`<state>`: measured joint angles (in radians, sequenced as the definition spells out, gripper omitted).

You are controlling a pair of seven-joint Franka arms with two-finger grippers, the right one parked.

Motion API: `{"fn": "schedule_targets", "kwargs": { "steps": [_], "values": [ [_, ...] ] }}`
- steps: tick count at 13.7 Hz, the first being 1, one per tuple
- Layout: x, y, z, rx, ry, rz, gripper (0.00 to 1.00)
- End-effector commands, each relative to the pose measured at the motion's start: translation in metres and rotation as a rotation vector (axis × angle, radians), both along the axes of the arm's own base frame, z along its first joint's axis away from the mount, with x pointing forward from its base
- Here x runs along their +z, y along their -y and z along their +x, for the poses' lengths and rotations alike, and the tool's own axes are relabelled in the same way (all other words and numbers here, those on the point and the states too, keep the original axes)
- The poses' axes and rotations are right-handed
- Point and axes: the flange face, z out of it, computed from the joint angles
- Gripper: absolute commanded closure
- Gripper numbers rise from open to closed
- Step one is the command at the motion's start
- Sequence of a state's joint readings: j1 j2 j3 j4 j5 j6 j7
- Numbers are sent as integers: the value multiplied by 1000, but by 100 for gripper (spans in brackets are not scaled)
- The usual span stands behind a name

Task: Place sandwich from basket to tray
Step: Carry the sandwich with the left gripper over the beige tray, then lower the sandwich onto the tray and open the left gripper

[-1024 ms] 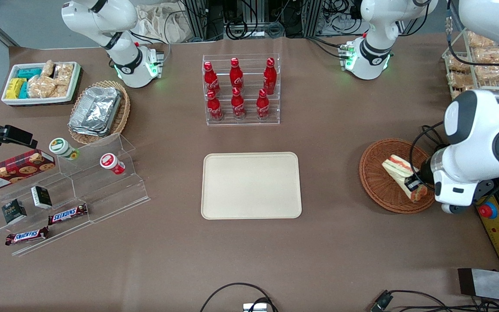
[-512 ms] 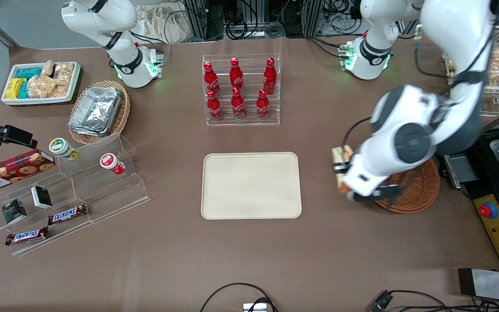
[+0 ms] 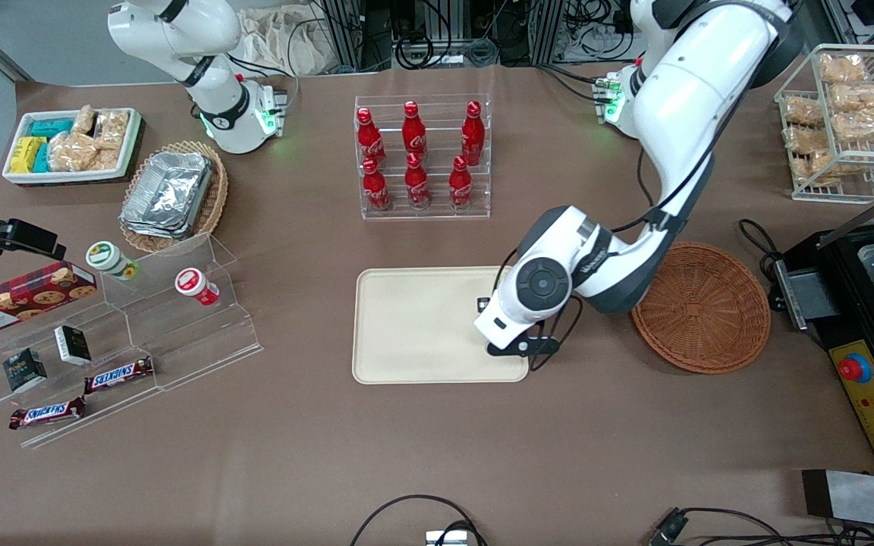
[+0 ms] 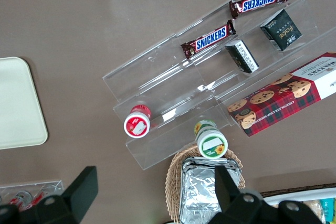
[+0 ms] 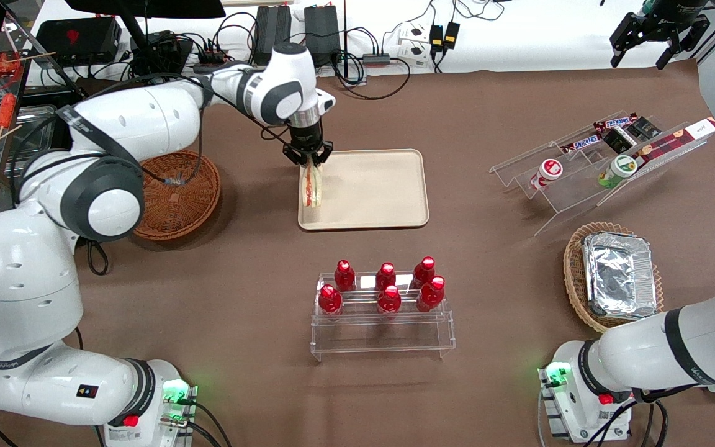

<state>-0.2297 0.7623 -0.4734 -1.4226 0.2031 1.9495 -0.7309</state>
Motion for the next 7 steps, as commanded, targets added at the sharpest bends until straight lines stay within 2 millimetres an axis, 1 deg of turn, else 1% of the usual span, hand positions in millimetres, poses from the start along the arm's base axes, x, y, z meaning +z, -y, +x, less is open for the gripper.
{"fn": "schedule_targets", "kwargs": {
  "steps": [1,2,3,4,6,7],
  "values": [
    [-26,10,7,18,30,21,98],
    [-36,13,4,21,22,30,85],
    [-39,18,0,34,19,37,59],
    [-36,17,1,45,22,36,1],
    [-22,14,9,55,40,30,0],
    [-3,13,17,69,58,19,0]
  ]
}}
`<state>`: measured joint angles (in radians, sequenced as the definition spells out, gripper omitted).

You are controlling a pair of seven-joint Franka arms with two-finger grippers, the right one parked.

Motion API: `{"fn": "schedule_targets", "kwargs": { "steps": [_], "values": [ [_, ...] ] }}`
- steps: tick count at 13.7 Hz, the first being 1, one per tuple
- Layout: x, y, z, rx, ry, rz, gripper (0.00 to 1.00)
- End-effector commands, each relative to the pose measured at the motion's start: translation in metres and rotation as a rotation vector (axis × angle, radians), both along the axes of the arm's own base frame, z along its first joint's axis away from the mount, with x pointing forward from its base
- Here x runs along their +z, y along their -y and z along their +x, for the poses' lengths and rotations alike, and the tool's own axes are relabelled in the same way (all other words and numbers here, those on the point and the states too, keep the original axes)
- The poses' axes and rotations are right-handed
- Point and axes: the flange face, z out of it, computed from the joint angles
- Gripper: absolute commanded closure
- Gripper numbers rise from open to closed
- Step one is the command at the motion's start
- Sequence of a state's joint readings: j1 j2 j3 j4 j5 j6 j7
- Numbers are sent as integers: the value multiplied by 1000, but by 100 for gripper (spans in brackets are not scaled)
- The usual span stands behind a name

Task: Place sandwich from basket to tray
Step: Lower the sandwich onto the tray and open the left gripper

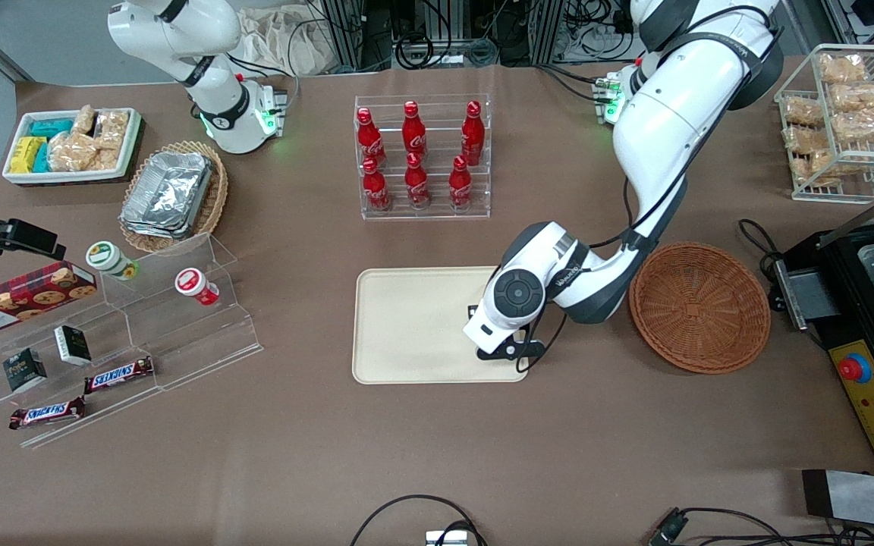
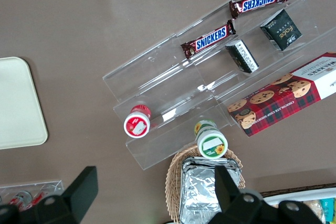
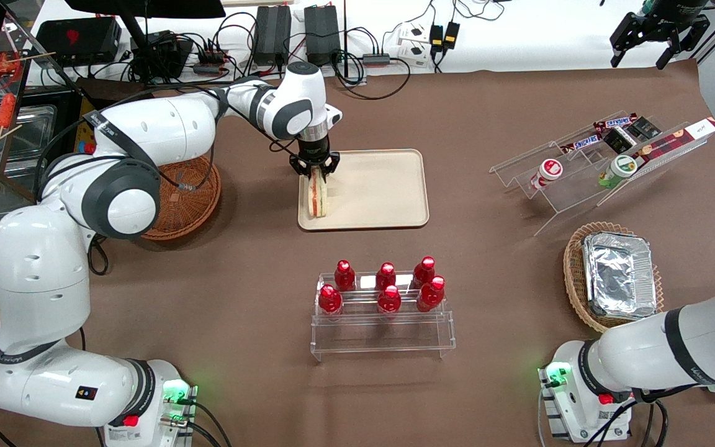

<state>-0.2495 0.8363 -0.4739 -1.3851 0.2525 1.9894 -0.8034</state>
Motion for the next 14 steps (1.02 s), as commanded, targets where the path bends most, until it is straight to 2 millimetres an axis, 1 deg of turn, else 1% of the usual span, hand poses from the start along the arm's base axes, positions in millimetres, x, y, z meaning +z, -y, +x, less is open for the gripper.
{"fn": "schedule_targets", "kwargs": {
  "steps": [1,2,3,4,5,6,7,8,9,10,11,12,13,14],
  "values": [
    [47,0,15,30,43,10,0],
    [66,-6,16,31,37,34,0],
    [90,-25,26,55,33,52,0],
    [115,-48,35,77,31,67,0],
    [148,-67,40,100,52,75,0],
    [181,-91,45,133,76,88,0],
    [200,-116,43,156,67,117,0],
    [215,-142,37,156,63,142,0],
    [226,-161,31,141,72,141,0],
    [239,-175,21,115,96,135,0],
    [244,-198,11,78,109,143,0],
    [255,-220,-3,41,116,122,0],
    [265,-248,-16,20,119,77,0],
    [275,-271,-30,-15,139,53,0]
  ]
}}
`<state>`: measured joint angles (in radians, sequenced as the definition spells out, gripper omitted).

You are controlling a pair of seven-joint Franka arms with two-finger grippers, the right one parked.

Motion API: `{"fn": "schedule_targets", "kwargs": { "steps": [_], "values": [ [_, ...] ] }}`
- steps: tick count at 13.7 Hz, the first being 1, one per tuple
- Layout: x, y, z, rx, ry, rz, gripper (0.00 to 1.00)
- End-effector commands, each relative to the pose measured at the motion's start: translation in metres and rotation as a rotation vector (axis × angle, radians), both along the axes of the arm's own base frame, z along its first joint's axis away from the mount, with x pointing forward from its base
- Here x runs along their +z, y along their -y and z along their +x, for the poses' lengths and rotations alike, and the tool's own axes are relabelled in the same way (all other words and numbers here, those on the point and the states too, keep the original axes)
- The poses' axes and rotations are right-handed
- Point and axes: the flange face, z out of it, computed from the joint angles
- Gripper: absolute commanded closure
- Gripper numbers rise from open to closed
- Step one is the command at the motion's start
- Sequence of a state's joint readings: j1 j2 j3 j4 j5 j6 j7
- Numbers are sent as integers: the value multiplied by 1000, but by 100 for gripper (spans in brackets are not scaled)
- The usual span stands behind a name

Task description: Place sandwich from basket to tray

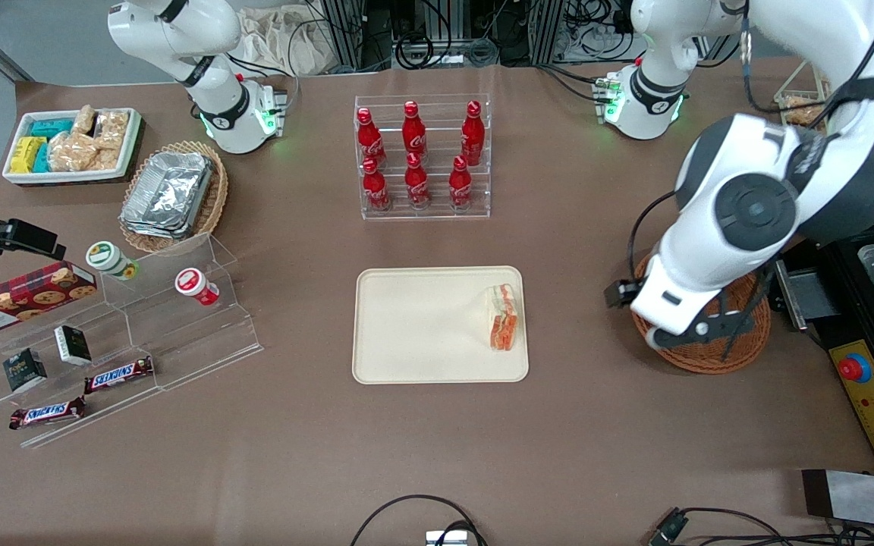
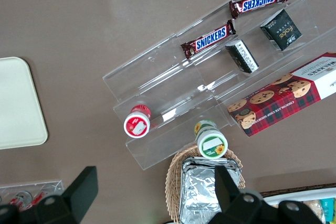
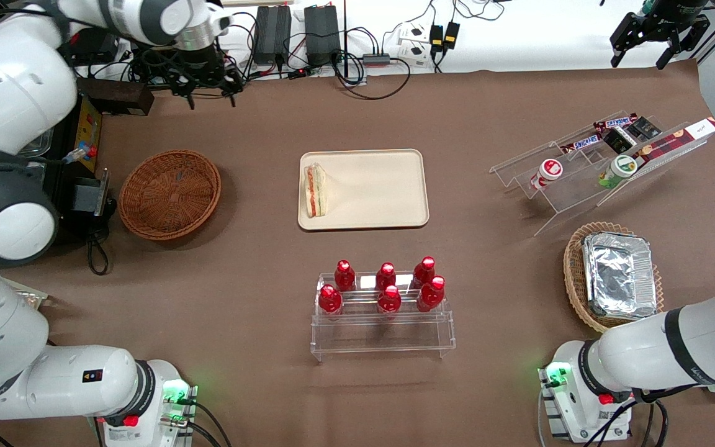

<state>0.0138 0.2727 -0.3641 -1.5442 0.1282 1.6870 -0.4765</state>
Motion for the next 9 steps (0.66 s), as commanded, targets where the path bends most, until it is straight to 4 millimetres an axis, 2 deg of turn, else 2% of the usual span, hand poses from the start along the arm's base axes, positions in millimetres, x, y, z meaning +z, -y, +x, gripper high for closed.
{"fn": "schedule_targets", "kwargs": {
  "steps": [1,3,5,6,7,9],
  "values": [
    [26,-71,-56,-84,46,-26,0],
    [42,-117,-65,-163,20,-52,0],
    [56,-146,-65,-224,-7,-62,0],
    [64,-152,-61,-235,-5,-59,0],
    [64,-154,-54,-248,-7,-57,0],
    [69,-152,-40,-278,-1,-51,0]
  ]
}}
